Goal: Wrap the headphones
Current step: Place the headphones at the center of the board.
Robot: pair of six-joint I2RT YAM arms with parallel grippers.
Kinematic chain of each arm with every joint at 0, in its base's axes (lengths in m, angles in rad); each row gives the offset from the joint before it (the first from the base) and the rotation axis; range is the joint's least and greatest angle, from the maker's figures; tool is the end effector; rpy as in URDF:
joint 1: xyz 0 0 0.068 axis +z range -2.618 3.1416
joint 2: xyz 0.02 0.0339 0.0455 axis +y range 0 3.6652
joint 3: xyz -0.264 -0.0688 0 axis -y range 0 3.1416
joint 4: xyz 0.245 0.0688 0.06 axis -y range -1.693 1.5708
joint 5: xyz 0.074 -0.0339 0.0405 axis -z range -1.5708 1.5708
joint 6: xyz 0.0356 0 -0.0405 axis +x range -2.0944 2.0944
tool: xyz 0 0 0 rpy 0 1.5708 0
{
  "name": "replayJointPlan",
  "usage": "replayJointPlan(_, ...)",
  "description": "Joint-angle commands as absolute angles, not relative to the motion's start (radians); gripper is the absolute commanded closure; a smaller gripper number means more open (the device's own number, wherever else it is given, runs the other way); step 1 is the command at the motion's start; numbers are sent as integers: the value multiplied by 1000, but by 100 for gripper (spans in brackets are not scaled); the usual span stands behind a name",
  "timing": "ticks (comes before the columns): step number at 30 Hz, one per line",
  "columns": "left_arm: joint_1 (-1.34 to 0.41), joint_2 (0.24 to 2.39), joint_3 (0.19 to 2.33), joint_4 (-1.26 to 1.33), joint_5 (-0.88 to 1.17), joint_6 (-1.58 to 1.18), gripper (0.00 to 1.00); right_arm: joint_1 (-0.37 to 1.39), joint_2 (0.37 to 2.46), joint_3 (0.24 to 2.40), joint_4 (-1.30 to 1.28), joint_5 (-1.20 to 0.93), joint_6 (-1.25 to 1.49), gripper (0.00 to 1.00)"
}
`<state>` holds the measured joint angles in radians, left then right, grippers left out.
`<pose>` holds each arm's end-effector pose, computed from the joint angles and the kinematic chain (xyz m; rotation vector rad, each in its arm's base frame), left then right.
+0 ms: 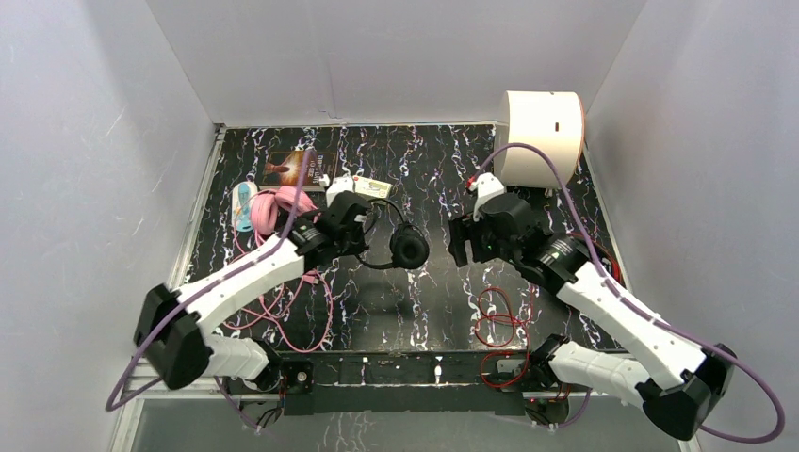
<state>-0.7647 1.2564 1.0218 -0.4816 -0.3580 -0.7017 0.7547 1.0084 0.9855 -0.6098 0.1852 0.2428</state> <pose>0.2046 -0.1790 0.2955 -0.1146 2.2583 -0.3838 0.1600 0.1414 0.3268 -0.4591 2.1656 0.3557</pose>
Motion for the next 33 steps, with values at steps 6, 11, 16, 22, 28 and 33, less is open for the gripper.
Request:
replayJointPlan(6, -732, 1589, 1159, -263, -399, -715, 100, 757, 877, 1016, -554, 241, 226, 16)
replayJointPlan(11, -716, 1843, 1326, -241, -411, -692, 100, 756, 867, 1014, -565, 241, 215, 16)
replayJointPlan(16, -715, 2052, 1498, -202, -487, -615, 100, 757, 842, 1009, -543, 227, 213, 16)
replayJointPlan(22, -713, 2232, 1677, -181, -557, -529, 100, 757, 831, 985, -527, 205, 216, 16)
replayJointPlan(28, -706, 2379, 1818, -175, -601, -454, 100, 757, 833, 1006, -555, 207, 204, 15)
replayJointPlan(33, -706, 2473, 1946, -199, -660, -372, 99, 757, 818, 1021, -552, 208, 190, 15)
